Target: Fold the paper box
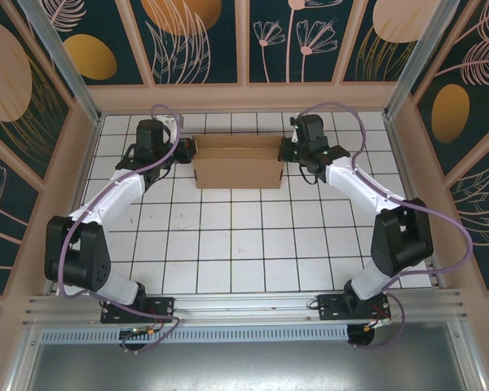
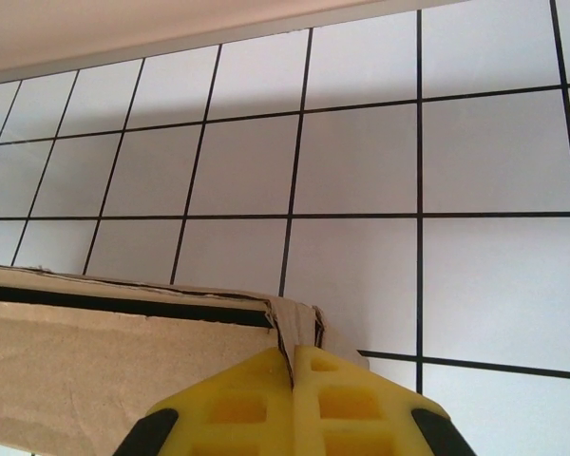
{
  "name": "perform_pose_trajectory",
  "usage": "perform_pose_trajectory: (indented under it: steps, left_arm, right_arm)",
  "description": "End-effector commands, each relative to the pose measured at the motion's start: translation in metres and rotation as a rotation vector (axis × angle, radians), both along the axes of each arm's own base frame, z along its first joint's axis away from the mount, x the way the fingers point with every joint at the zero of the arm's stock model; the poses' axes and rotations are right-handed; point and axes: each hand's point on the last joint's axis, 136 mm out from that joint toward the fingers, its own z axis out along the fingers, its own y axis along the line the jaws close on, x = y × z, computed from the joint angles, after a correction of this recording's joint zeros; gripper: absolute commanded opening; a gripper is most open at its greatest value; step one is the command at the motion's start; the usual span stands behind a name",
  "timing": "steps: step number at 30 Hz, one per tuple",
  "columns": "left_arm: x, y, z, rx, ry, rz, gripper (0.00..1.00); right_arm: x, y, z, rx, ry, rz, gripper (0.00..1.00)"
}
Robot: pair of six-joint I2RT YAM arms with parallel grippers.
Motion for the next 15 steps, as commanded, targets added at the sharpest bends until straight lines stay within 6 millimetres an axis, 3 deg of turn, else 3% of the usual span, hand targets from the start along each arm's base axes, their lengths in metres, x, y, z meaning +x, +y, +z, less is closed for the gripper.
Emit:
perform_pose_trajectory:
  steps: [1,15]
  left_arm:
    - [-0.009,-0.007,0.013,0.007,-0.022,-0.035,0.0]
    - [-0.008,0.009,0.001,0.109,-0.031,0.015,0.0]
  right_arm:
    - [-0.019,-0.001,-0.025,-0.056,0.057,0.029,0.0]
    - [-0.02,-0.003,-0.026,-0.064,0.045,0.028,0.0]
